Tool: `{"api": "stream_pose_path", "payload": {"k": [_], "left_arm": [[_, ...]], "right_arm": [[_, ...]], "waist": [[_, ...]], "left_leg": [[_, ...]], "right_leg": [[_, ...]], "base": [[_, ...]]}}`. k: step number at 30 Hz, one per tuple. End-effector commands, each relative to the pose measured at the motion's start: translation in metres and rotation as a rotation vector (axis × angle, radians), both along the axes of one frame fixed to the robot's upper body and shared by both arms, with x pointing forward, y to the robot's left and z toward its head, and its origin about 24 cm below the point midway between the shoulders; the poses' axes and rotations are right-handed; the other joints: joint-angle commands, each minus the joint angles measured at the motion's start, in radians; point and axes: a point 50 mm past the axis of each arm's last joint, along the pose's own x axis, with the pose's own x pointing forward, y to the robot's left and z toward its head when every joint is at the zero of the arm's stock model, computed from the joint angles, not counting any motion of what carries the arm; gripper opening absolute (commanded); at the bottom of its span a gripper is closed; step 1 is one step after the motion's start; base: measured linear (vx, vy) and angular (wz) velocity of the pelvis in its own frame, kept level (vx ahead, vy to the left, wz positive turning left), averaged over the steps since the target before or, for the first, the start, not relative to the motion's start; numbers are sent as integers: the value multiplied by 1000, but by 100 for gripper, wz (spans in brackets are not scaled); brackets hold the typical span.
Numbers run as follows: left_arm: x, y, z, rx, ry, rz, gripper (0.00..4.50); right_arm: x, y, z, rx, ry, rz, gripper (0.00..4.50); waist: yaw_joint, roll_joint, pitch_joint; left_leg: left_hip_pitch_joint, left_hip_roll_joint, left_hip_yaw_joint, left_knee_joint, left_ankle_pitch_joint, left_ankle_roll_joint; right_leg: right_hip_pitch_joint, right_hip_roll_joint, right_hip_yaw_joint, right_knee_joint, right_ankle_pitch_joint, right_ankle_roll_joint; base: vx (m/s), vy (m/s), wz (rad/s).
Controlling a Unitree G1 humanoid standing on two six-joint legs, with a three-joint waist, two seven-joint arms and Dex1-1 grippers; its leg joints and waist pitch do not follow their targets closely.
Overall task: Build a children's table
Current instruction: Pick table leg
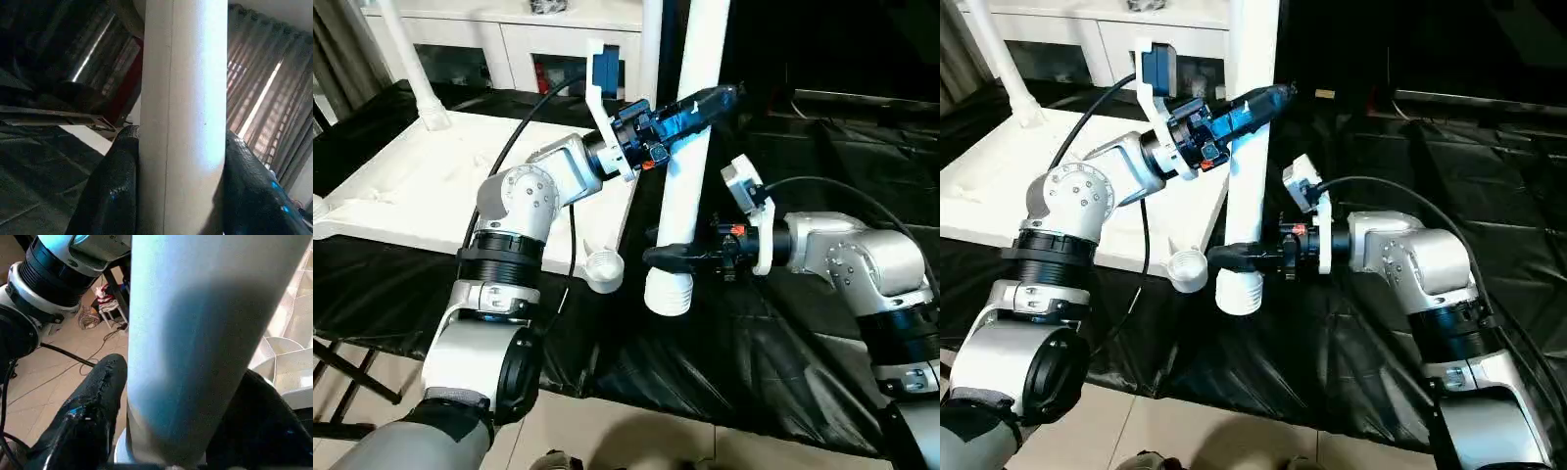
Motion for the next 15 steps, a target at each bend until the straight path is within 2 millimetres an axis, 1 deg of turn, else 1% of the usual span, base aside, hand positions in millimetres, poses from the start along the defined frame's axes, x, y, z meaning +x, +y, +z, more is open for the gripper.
{"api": "stream_pose_path", "payload": {"k": [1, 2, 4, 6, 7, 9, 10, 12, 13, 15], "left_arm": [[0, 1, 12, -5, -44, 3, 175], [0, 0, 12, -5, -45, 0, 175], [-1, 0, 12, -5, -47, -5, 175], [-1, 0, 12, -4, -50, -13, 175], [-1, 0, 12, -4, -51, -15, 175], [-2, 0, 12, -3, -52, -18, 175], [-2, 0, 12, -3, -53, -20, 175], [-2, 0, 12, -3, -53, -23, 175], [-2, 0, 12, -2, -54, -25, 175], [-2, 0, 12, -2, -54, -25, 175]], "right_arm": [[0, 0, -1, -13, -2, -8, 343], [0, 0, -1, -17, -5, -12, 348], [1, 1, -2, -21, -10, -22, 353], [2, 1, -2, -12, -7, -22, 353], [2, 1, -1, -8, -5, -20, 353], [2, 1, -1, -5, -3, -20, 323], [2, 1, -1, -2, 0, -21, 323], [3, 0, 0, 6, 5, -23, 303], [3, 0, 0, 12, 10, -22, 303], [3, 0, 0, 13, 12, -22, 279]], "waist": [[4, -4, -87], [5, -5, -86], [5, -3, -86], [4, -4, -86], [5, -3, -86], [4, -4, -86], [5, -4, -86], [5, -4, -86], [5, -4, -86], [5, -4, -86]], "left_leg": [[22, 24, -15, -62, -212, 32], [22, 23, -15, -62, -213, 32], [24, 24, -15, -62, -220, 28], [23, 24, -15, -63, -224, 26], [23, 24, -15, -63, -224, 26], [23, 24, -15, -63, -225, 26], [23, 24, -15, -62, -225, 26], [24, 24, -15, -62, -219, 28], [24, 24, -15, -63, -220, 29], [23, 23, -14, -62, -220, 30]], "right_leg": [[62, -35, 22, -70, -200, -266], [63, -35, 22, -71, -204, -266], [61, -35, 22, -72, -214, -265], [61, -35, 22, -72, -217, -263], [61, -36, 22, -72, -219, -263], [61, -35, 22, -72, -217, -262], [62, -36, 22, -72, -216, -263], [61, -35, 22, -71, -209, -264], [61, -35, 22, -71, -209, -265], [62, -35, 22, -72, -211, -266]], "base": [[0, 0, 0], [0, 0, 0], [0, 0, 0], [0, 0, 0], [0, 0, 0], [0, 0, 0], [0, 0, 0], [0, 0, 0], [0, 0, 0], [0, 0, 0]]}}
